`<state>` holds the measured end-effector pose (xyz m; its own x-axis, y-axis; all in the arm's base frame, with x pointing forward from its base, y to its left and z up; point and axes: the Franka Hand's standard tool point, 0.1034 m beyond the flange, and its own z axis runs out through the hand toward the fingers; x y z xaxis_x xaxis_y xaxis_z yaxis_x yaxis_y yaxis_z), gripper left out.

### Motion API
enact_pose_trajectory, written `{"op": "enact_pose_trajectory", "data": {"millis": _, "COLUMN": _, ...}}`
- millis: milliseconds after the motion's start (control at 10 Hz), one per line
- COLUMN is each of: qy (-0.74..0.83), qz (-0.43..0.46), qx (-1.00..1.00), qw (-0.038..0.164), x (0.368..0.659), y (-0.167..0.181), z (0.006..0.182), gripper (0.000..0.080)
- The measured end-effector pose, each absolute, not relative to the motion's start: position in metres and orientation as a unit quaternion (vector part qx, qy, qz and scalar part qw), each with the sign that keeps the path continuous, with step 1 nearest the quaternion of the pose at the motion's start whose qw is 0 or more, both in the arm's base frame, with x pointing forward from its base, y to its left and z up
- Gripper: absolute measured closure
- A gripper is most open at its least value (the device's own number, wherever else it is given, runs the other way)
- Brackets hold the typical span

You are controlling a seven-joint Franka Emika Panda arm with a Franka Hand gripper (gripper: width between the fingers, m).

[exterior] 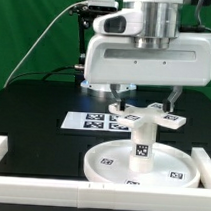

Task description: Assemble round table

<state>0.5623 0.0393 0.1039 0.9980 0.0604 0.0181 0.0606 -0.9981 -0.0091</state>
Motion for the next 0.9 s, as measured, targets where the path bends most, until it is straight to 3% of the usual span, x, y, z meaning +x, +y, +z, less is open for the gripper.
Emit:
{"op": "enact_pose_trajectory", "data": {"millis": 400, "qy": -0.032, "qz": -0.011, "qx": -0.999, "qw": 0.002, "x": 0.5624, "y": 0.0417, "z": 0.0970, "gripper": 0.0150}}
{"op": "enact_pose_trajectory", "data": {"millis": 500, "qy": -0.032, "qz": -0.011, "qx": -0.999, "qw": 0.002, "x": 0.5624, "y": 0.0415, "z": 0.0969, "gripper": 0.0204}}
{"op": "enact_pose_trajectory", "data": {"millis": 600, "qy": -0.032, "qz": -0.011, "qx": -0.999, "qw": 0.002, "x": 0.5627, "y": 0.0407, "z": 0.0971, "gripper": 0.0342}}
{"op": "enact_pose_trajectory", "data": {"millis": 900, "qy": -0.004, "qz": -0.011, "qx": -1.000, "qw": 0.002, "x": 0.5626, "y": 0.0398, "z": 0.0969, "gripper": 0.0357}}
